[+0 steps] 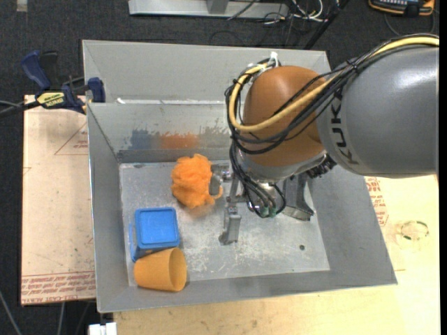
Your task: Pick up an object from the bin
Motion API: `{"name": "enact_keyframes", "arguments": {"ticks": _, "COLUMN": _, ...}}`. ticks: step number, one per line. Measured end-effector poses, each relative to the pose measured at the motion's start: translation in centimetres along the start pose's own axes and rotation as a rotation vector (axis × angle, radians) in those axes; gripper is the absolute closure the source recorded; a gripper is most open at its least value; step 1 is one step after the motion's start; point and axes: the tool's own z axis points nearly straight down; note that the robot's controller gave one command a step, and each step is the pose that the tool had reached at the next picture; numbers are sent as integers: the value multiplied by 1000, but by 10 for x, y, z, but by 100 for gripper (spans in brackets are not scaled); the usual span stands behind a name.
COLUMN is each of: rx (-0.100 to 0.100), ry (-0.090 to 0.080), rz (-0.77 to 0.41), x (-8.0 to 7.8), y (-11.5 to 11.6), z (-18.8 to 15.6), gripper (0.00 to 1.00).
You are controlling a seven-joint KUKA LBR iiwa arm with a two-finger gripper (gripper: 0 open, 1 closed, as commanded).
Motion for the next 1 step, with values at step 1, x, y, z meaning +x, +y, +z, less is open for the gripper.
{"name": "enact_keyframes", "arguments": {"ticks": 1, "rx": -1, "ry": -8, "rz": 3, "x": -1, "y": -1, "z": -5, "gripper": 0}}
